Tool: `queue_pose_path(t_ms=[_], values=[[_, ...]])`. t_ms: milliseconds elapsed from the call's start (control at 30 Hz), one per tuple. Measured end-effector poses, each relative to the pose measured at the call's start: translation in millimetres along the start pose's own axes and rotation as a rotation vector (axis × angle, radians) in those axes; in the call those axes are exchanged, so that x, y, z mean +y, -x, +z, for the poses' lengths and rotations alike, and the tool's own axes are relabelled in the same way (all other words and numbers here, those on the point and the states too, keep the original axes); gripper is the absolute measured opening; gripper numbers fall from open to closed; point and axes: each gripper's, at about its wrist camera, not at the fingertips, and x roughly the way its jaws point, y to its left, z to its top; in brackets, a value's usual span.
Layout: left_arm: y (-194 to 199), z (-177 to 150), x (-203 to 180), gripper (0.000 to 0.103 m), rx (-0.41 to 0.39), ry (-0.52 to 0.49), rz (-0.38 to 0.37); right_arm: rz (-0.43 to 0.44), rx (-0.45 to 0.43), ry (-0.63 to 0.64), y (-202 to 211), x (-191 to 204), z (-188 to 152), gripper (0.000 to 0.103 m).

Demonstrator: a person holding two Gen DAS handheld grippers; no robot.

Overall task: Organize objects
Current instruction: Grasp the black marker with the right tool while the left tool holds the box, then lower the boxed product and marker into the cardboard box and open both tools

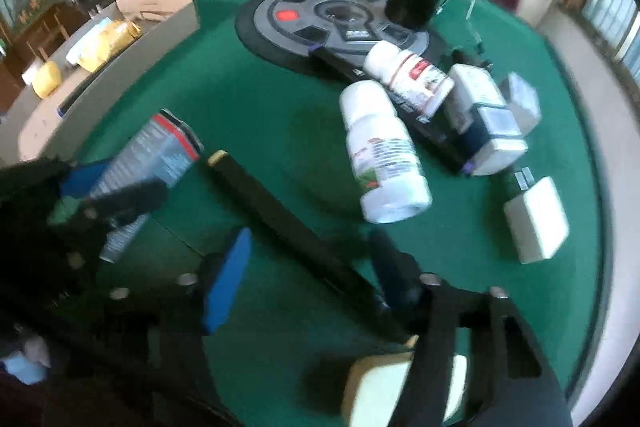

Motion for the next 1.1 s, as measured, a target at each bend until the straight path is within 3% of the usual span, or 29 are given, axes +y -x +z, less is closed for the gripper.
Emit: queue_pose_path(t_ms=[100,200,233,267,800,967,1100], values=[[-2,0,-11,0.056,0.006,-0.038,0.027,0.009,-0.011,-0.007,-2,0,1,0.033],[-1,1,-9,0.053,-0.001,-0.014,0.02,0.039,-0.026,-0.025,0,-2,-4,0.02],[-1,1,-7,0.048,-0.005,-0.002,0.02,0.054,-0.031,-0.037,2,-2,-8,0.014],[0,1,-3,0.022,-0.01,0.016,0.021,0.079,-0.037,-0.057,2,-5,-10,0.012],[38,-4,2,0.023,-0.082,0.058,-0.047,0.35,-0.161,-0.395,30,-47,-24,0.012],[71,-4,15,0.023,-0.115,0.077,-0.075,0.431,-0.183,-0.418,40,-37,-16,0.012],[104,-2,45,0.023,-0.162,0.106,-0.038,0.5,-0.192,-0.393,48,-13,2,0.012]])
